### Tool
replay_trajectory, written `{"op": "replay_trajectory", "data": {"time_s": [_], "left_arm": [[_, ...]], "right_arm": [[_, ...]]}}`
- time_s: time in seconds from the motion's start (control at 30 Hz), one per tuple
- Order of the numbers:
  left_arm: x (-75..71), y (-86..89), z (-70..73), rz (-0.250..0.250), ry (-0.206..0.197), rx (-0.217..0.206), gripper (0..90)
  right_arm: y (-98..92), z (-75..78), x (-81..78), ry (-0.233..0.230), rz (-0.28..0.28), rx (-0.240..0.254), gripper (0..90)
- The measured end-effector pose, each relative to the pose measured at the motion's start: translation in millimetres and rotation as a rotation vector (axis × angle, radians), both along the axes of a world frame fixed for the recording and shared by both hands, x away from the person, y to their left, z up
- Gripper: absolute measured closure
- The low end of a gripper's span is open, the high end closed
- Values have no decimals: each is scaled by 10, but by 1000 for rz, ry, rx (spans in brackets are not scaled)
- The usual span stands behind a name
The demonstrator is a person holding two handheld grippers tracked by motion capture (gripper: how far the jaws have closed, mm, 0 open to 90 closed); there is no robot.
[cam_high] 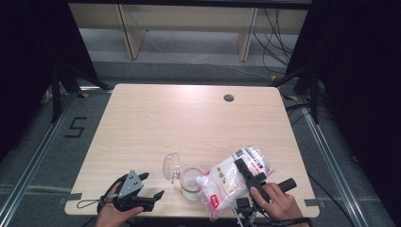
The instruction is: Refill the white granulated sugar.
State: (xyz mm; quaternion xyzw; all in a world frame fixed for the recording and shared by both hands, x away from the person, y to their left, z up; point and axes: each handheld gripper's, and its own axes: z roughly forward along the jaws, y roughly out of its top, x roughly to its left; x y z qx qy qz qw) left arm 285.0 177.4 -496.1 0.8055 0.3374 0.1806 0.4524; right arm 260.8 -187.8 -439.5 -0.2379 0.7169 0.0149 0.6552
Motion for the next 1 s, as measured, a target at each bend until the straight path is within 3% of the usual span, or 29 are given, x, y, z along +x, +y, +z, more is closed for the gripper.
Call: {"op": "replay_trajectory", "data": {"time_s": [0.83,0.93,1.0], "left_arm": [[0,1,1,0,0,1,184],[1,2,2,-1,-2,2,184],[0,3,3,-1,-2,3,184]], "right_arm": [[-1,2,1,0,3,-7,514],[-13,-33,-12,10,-15,40,514],[-7,-18,-13,-1,-6,26,514]]}}
